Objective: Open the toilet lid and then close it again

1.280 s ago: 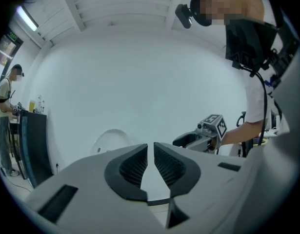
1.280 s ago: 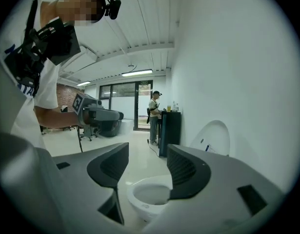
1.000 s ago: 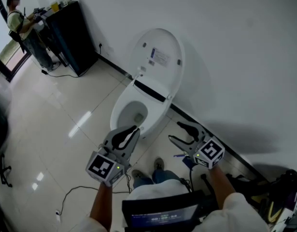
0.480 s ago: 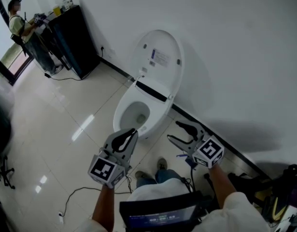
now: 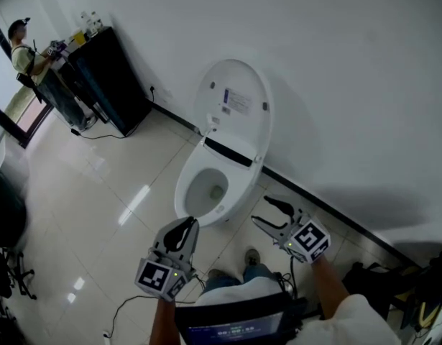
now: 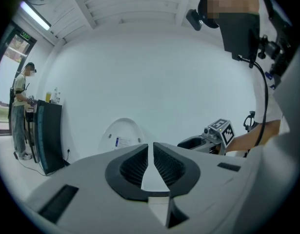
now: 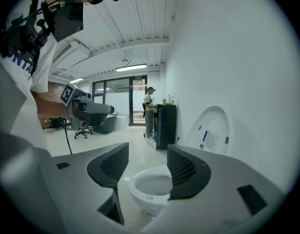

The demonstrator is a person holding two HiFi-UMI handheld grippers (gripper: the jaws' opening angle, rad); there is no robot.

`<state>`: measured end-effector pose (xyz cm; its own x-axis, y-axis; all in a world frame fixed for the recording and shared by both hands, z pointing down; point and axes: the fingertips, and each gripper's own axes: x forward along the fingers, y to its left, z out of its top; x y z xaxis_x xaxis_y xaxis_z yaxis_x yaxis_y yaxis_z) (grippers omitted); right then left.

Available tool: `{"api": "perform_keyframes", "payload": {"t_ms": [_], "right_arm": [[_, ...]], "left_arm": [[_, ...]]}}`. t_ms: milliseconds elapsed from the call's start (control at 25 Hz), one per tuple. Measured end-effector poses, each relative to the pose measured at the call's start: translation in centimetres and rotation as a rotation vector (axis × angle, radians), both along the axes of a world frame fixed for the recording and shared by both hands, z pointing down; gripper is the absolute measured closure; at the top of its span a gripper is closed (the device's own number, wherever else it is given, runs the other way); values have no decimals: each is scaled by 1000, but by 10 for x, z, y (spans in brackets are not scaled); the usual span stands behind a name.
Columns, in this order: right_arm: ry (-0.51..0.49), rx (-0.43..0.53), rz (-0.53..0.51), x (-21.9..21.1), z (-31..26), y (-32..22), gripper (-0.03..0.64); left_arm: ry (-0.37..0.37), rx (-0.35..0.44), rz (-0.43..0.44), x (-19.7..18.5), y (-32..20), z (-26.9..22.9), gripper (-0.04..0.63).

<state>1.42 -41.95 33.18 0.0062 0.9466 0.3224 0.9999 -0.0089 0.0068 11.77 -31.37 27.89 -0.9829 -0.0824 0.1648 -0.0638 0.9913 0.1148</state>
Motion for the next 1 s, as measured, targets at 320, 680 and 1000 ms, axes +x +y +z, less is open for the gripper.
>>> {"api": "perform_keyframes", "payload": {"t_ms": [320,680,1000], "right_arm": [[-22,28,106,7,12,63,373],[57,-37,414,77,15,255,373],[-10,28,597,128,-17,377,373]], "left_arm": [[46,-20,29,18,93,21,568],[79,-92,166,121,336,36,568],[43,-80,299,122,512,7,568]]}}
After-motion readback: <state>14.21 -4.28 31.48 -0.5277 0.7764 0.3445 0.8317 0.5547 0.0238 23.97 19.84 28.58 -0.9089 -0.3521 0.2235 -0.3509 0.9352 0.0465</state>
